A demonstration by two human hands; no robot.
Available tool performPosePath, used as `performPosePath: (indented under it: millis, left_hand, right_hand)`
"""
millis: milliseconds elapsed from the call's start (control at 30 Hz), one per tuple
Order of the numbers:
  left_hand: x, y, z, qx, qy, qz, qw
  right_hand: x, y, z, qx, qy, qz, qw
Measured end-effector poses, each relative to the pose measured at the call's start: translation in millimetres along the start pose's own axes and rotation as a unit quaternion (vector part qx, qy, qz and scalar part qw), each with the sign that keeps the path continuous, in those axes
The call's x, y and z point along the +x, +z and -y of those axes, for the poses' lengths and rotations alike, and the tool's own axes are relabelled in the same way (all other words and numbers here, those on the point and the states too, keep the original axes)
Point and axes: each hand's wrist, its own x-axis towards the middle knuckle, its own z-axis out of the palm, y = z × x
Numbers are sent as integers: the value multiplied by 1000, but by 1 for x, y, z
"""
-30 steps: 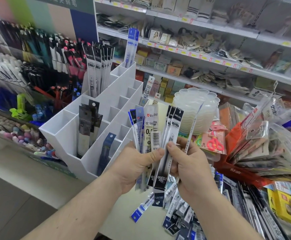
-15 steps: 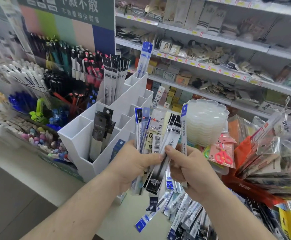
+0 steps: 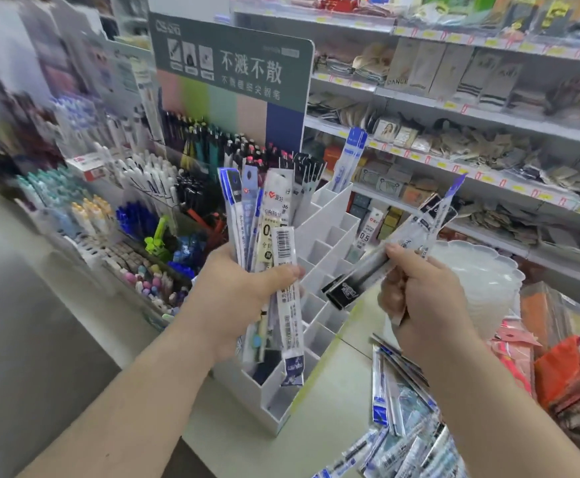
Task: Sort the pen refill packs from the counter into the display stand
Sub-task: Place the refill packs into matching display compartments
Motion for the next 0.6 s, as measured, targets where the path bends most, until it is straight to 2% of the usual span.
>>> performPosePath:
  millis: [200, 367, 600]
  left_hand:
    - [9, -30, -21, -23, 8, -30, 999]
    - [22, -45, -22, -16, 4, -42, 999]
    - [40, -56, -22, -9, -5, -44, 999]
  right_hand:
    - [17, 42, 11, -38, -87, 9, 995]
    - [25, 72, 11, -45, -121, 27, 991]
    - [48, 105, 0, -132, -154, 21, 979]
